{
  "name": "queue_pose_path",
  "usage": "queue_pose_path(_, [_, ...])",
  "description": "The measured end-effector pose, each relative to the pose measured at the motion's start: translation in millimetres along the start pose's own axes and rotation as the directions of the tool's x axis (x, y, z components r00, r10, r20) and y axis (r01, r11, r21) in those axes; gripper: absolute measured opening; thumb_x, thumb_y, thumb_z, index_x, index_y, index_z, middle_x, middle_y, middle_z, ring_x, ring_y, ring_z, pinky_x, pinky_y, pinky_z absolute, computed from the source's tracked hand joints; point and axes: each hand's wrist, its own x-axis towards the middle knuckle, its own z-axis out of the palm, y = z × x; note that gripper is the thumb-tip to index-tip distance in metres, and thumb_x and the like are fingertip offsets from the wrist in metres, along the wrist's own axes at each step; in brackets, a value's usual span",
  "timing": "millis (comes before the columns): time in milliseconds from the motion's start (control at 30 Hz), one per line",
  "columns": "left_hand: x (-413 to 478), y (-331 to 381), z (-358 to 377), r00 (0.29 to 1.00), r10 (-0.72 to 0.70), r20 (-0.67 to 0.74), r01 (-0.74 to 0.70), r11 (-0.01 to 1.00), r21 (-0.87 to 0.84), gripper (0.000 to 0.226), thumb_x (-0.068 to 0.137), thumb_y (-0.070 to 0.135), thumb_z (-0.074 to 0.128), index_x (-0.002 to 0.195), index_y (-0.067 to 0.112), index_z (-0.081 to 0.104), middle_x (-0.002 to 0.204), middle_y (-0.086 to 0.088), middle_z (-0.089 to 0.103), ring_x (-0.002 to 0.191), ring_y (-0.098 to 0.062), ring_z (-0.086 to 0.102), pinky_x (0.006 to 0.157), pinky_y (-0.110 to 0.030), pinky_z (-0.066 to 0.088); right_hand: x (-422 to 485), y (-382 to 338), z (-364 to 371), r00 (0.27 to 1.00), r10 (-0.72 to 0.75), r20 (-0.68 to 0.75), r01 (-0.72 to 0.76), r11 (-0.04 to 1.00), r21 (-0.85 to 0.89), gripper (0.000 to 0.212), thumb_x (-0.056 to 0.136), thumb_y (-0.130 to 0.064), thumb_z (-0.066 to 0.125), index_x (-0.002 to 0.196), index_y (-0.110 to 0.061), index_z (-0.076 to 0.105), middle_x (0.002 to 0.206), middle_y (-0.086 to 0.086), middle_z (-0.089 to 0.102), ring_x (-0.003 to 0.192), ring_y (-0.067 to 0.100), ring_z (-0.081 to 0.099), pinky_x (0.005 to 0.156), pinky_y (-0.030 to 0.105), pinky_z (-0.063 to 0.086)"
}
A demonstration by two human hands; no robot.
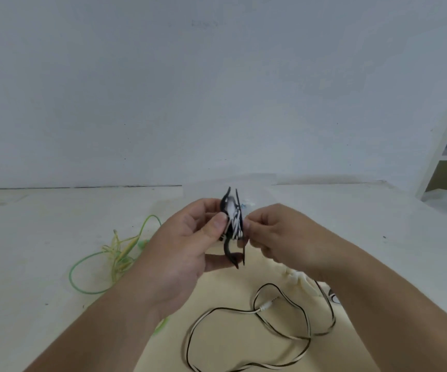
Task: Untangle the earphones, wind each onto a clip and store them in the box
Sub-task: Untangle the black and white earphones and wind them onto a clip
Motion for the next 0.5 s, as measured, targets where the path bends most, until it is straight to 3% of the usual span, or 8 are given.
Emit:
queue_pose_path(67, [3.6,1.2,-3.1,0.997,0.013,-0.079,-0.017,0.998,-0.053,0.033,0.086,0.022,0.057,0.113,0.004,0.064,0.097,-0.023,0.065,0.081,-0.034,0.063,0.072,-0.04,0.056,-0.4,-0.7,8.1,0.996,-0.003,0.088,0.008,0.998,-0.059,0.038,0.104,-0.029,0.047,0.074,-0.018,0.067,0.056,-0.011,0.04,0.05,0.01,0.034,0.049,0.022,0.029])
queue_pose_path(133, [6.3,2.0,-6.7,0.987,0.005,-0.16,-0.023,0.994,-0.11,0.033,0.089,0.021,0.056,0.116,0.003,0.063,0.093,-0.016,0.065,0.076,-0.025,0.06,0.078,-0.04,0.055,-2.6,-1.3,14.7,0.986,-0.009,0.166,0.024,0.996,-0.09,0.037,0.105,-0.028,0.045,0.079,-0.015,0.068,0.057,-0.008,0.041,0.053,0.014,0.035,0.05,0.025,0.03])
queue_pose_path(300, [9.1,0.7,-9.6,0.961,-0.085,-0.263,0.037,0.982,-0.185,0.021,0.099,0.012,0.051,0.114,0.003,0.063,0.09,-0.013,0.069,0.084,-0.027,0.061,0.08,-0.04,0.058,-6.3,-9.5,15.3,0.97,-0.077,0.231,0.073,0.997,0.023,0.037,0.106,-0.022,0.044,0.079,-0.013,0.068,0.058,-0.006,0.04,0.059,0.02,0.032,0.057,0.034,0.028])
queue_pose_path(400, [9.0,-1.4,-11.1,0.961,-0.078,-0.264,0.064,0.996,-0.062,0.016,0.101,0.013,0.052,0.108,0.005,0.063,0.093,-0.017,0.071,0.08,-0.029,0.066,0.074,-0.041,0.059,-10.5,-16.0,4.6,0.967,-0.156,0.199,0.138,0.985,0.101,0.031,0.101,-0.025,0.052,0.079,-0.011,0.069,0.056,-0.006,0.037,0.053,0.012,0.031,0.051,0.024,0.028])
queue_pose_path(500, [5.1,-3.9,-9.1,0.982,-0.015,-0.186,0.05,0.982,0.184,0.015,0.1,0.01,0.053,0.102,0.009,0.067,0.093,-0.016,0.072,0.08,-0.024,0.069,0.074,-0.039,0.061,-13.1,-18.3,-4.0,0.977,-0.207,0.048,0.203,0.977,0.063,0.027,0.086,-0.036,0.058,0.075,-0.015,0.072,0.055,-0.004,0.039,0.054,0.015,0.033,0.054,0.032,0.028])
